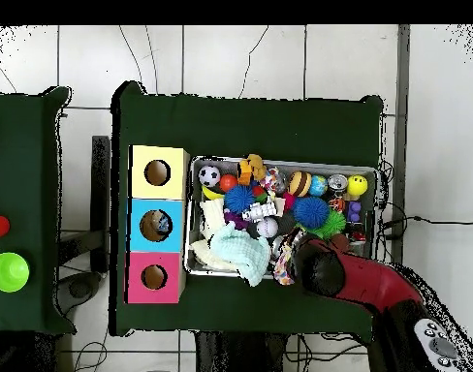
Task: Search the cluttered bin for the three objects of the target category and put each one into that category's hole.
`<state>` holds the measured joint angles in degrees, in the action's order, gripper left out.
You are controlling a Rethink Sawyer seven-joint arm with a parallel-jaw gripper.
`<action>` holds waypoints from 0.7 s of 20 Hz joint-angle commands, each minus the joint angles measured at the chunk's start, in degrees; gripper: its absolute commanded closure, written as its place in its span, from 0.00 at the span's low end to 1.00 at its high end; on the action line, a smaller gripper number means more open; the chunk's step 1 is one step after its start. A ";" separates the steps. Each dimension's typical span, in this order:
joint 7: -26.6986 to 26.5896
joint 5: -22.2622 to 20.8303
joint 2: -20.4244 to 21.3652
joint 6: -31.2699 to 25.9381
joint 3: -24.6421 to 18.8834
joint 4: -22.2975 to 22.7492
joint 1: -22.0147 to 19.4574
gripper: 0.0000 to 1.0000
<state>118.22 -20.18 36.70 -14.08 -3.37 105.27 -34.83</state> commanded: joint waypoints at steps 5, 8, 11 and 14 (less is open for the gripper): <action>-0.26 -1.62 -6.90 -0.07 -6.48 -2.83 -3.26 0.00; 0.30 -1.81 -9.18 1.44 -6.22 -4.66 -2.90 0.00; 1.26 -1.64 -11.01 3.01 -5.88 -6.05 -2.16 0.00; 2.32 -1.16 -12.23 4.26 -5.55 -6.85 -1.17 0.00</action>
<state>118.22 -20.20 30.40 -12.50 -4.05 102.82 -37.31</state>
